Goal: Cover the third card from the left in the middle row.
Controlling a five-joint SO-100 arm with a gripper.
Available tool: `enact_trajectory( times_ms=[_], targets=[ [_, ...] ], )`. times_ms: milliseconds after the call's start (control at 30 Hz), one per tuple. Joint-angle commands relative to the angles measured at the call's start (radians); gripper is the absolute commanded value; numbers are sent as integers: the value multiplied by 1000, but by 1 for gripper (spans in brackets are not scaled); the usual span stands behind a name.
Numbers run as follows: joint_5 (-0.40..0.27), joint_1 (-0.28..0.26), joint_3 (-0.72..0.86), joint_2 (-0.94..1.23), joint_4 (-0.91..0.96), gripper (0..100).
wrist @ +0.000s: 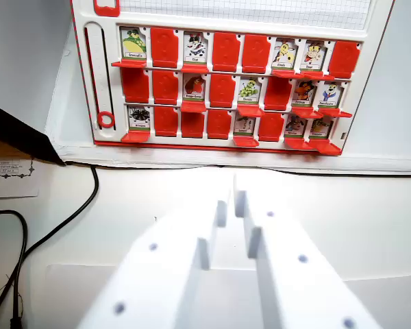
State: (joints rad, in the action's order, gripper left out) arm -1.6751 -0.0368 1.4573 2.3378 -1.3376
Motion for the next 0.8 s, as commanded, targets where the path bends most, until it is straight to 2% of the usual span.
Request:
enact_trajectory(
  times_ms=[0,300,400,567,767],
  targets=[
    [3,5,-32,-5,3,0],
    [-11,9,152,21,123,0],
    [20,18,225,21,173,0],
    [-23,44,370,5,313,0],
    [-21,57,497,-60,480,0]
  ],
)
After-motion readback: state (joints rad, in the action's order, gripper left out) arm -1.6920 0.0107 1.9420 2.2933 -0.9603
